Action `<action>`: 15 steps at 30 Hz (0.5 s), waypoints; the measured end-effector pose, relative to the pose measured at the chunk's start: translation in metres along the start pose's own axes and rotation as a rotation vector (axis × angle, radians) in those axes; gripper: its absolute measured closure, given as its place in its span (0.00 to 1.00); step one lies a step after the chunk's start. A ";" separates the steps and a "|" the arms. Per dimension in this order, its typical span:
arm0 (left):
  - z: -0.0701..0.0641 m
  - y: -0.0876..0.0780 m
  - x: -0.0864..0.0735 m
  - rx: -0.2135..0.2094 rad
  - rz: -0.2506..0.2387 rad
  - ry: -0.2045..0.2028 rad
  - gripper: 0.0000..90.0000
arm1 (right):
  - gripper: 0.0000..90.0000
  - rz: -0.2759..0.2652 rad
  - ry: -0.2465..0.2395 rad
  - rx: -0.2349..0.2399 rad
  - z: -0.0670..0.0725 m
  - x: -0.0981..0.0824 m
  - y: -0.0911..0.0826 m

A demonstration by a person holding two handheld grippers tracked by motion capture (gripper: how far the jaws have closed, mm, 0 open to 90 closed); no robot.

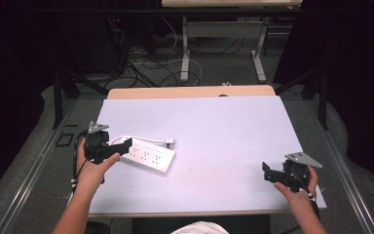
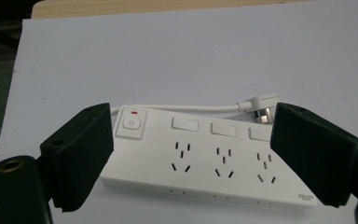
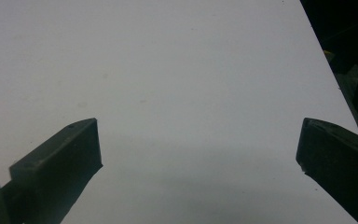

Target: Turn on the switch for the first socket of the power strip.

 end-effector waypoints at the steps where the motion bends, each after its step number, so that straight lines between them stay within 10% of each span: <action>1: 0.000 0.000 0.001 0.004 0.004 0.007 0.15 | 0.00 0.000 0.000 0.000 0.000 0.000 0.000; 15: -0.001 0.006 0.025 -0.015 -0.024 -0.044 0.17 | 0.00 0.022 -0.005 0.014 0.002 -0.004 0.002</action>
Point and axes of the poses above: each handheld gripper's, and its own axes: y roughly forward along the jaws, x roughly out of its top, z roughly to its left, the point moved 7 cm from there along y, roughly forward along the jaws, and after that the axes turned 1 degree about x, right-handed, at the moved point
